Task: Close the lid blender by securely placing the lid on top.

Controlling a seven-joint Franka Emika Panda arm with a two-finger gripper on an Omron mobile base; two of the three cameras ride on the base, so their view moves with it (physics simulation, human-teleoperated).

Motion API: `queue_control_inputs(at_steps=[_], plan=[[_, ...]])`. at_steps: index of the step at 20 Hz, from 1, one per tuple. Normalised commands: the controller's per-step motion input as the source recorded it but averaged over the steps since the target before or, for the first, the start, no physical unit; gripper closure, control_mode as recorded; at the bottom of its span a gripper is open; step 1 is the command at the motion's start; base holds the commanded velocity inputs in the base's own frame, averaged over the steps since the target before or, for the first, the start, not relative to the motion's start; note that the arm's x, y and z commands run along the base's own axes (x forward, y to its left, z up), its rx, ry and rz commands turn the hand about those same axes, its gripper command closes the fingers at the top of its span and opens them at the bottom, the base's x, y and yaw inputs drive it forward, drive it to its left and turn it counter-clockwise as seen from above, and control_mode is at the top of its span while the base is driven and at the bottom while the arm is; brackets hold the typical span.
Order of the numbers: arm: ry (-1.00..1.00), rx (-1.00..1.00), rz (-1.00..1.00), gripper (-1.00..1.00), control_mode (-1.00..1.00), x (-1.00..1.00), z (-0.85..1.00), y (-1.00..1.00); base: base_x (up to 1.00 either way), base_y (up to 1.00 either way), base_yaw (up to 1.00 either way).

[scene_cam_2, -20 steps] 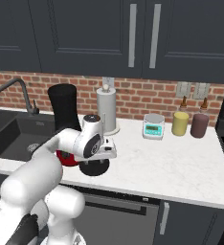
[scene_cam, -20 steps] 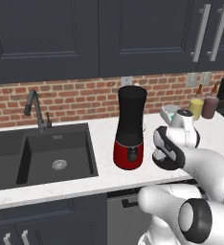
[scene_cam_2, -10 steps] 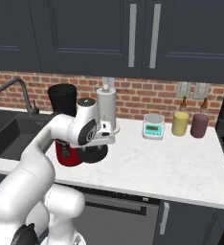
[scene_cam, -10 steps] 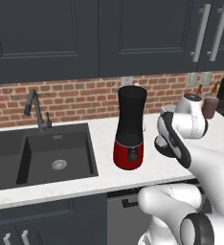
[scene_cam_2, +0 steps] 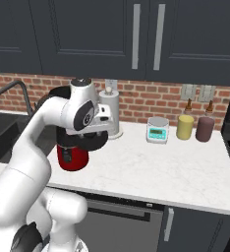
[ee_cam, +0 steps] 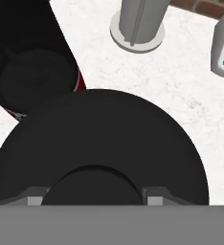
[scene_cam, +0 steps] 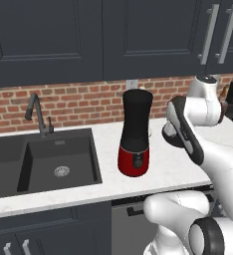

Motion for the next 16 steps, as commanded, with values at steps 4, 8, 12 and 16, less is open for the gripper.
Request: queue_control_inputs(at_steps=[4,8,12,16], plan=[[0.0,0.0,0.0,1.0,-1.0,0.0,0.76,0.15,0.0,0.0,0.0],[0.01,0.04,0.0,1.0,-1.0,0.0,0.52,0.02,0.0,0.0,0.0],[0.0,0.12,-0.01,1.0,-1.0,0.0,0.36,0.0,0.0,0.0,0.0],[0.0,0.16,-0.01,1.0,-1.0,0.0,0.07,0.01,0.0,0.0,0.0]])
